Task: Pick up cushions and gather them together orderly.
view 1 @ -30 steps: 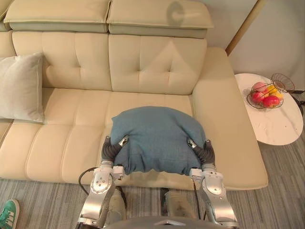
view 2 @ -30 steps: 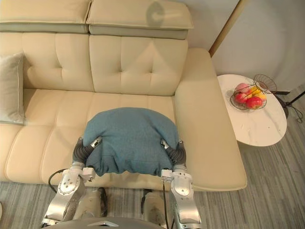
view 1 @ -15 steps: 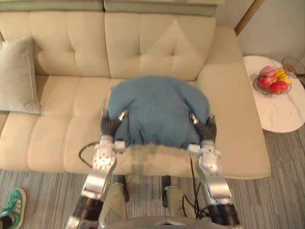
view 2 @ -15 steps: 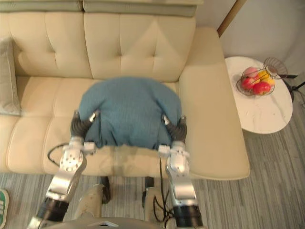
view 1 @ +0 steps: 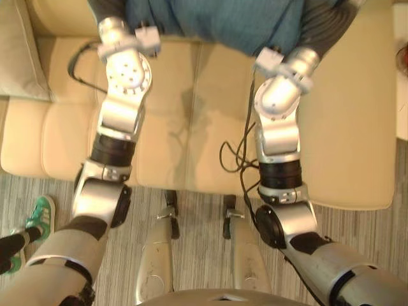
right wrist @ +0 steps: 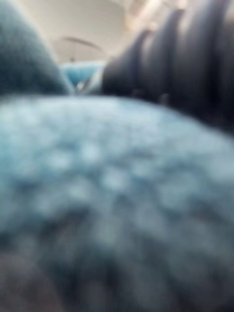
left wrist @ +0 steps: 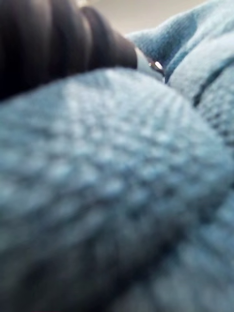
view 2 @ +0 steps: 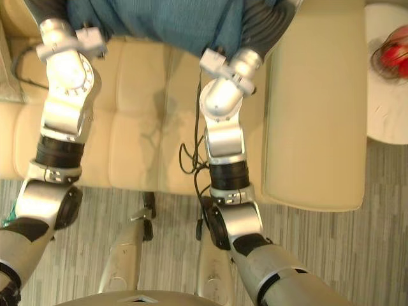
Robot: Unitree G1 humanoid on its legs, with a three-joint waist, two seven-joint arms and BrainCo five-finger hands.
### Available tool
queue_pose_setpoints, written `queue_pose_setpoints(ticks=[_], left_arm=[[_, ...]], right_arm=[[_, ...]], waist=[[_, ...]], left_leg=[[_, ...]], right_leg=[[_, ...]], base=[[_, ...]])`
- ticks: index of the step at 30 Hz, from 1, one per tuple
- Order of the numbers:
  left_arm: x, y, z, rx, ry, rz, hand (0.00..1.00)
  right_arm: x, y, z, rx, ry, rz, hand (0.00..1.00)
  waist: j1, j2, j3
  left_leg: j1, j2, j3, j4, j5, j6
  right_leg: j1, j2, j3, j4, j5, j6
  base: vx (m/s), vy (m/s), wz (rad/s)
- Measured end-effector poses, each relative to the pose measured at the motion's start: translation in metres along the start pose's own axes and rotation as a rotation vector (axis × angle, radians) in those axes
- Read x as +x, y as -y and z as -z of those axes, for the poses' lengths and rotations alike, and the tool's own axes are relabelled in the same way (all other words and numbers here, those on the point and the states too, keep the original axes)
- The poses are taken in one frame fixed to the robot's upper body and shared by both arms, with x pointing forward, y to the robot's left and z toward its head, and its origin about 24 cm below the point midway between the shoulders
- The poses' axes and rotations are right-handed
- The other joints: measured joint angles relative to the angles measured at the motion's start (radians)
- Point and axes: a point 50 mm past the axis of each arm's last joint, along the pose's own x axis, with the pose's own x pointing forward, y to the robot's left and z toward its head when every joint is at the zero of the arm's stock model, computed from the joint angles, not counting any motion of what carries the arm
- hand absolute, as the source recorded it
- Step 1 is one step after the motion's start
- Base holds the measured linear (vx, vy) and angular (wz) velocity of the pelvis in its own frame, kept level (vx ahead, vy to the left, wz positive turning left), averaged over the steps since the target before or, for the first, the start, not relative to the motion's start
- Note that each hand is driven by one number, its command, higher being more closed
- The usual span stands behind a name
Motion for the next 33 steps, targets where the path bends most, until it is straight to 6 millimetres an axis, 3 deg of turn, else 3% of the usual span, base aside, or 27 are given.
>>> queue_pose_setpoints(ticks=[7, 14, 18, 19, 21, 25, 29, 33], left_arm=[[0.022, 0.010, 0.001, -0.009, -0.062, -0.015, 0.00], [0.035, -0.005, 0.003, 0.019, -0.070, -0.013, 0.00], [0.033, -0.021, 0.016, 0.038, -0.110, -0.028, 0.00], [0.029, -0.027, 0.023, 0.046, -0.137, -0.033, 0.00], [0.017, -0.036, 0.042, 0.083, -0.205, -0.031, 0.00], [-0.001, -0.052, 0.065, 0.081, -0.299, -0.085, 0.00], [-0.008, -0.061, 0.072, 0.094, -0.323, -0.102, 0.00], [-0.017, -0.072, 0.073, 0.111, -0.315, -0.106, 0.00]], right_arm=[[0.050, -0.001, 0.005, 0.007, -0.083, 0.075, 0.00], [0.074, 0.002, -0.005, 0.015, -0.061, 0.027, 0.00], [0.073, 0.003, -0.001, 0.025, -0.082, -0.007, 0.00], [0.071, 0.005, 0.005, 0.015, -0.101, -0.018, 0.00], [0.063, 0.013, 0.019, -0.022, -0.142, -0.019, 0.00], [0.054, 0.019, 0.032, -0.043, -0.192, -0.018, 0.00], [0.051, 0.024, 0.033, -0.049, -0.189, -0.020, 0.00], [0.041, 0.037, 0.047, -0.101, -0.213, -0.063, 0.00]], waist=[[0.001, 0.020, 0.079], [0.003, 0.020, 0.139], [-0.001, 0.020, 0.179], [-0.005, 0.018, 0.202], [-0.008, 0.019, 0.206], [-0.016, 0.019, 0.209], [-0.019, 0.019, 0.209], [-0.027, 0.019, 0.209]], left_leg=[[-0.119, 0.009, -0.006, -0.090, 0.101, -0.021], [-0.226, 0.030, 0.018, -0.134, 0.149, -0.032], [-0.255, 0.035, 0.076, -0.174, 0.151, -0.033], [-0.256, 0.036, 0.090, -0.171, 0.153, -0.031], [-0.270, 0.032, 0.104, -0.171, 0.167, -0.012], [-0.270, 0.035, 0.123, -0.150, 0.167, -0.010], [-0.269, 0.047, 0.138, -0.097, 0.139, 0.000], [-0.268, 0.062, 0.141, -0.034, 0.104, 0.008]], right_leg=[[-0.149, 0.012, -0.032, 0.017, 0.013, -0.018], [-0.282, 0.026, -0.037, 0.032, 0.025, -0.034], [-0.342, 0.027, -0.016, 0.036, 0.043, -0.033], [-0.345, 0.027, -0.007, 0.037, 0.045, -0.031], [-0.370, 0.026, 0.006, 0.049, 0.044, -0.031], [-0.377, 0.033, 0.032, 0.067, 0.044, -0.030], [-0.374, 0.038, 0.045, 0.097, 0.031, -0.031], [-0.360, 0.046, 0.055, 0.121, 0.028, -0.030]], base=[[-0.02, -0.059, 0.11], [0.01, -0.042, 0.00], [0.02, -0.007, -0.10], [0.02, 0.003, -0.05], [0.03, -0.004, -0.05], [0.03, -0.038, -0.07], [-0.01, -0.063, -0.06], [-0.03, -0.064, -0.08]])
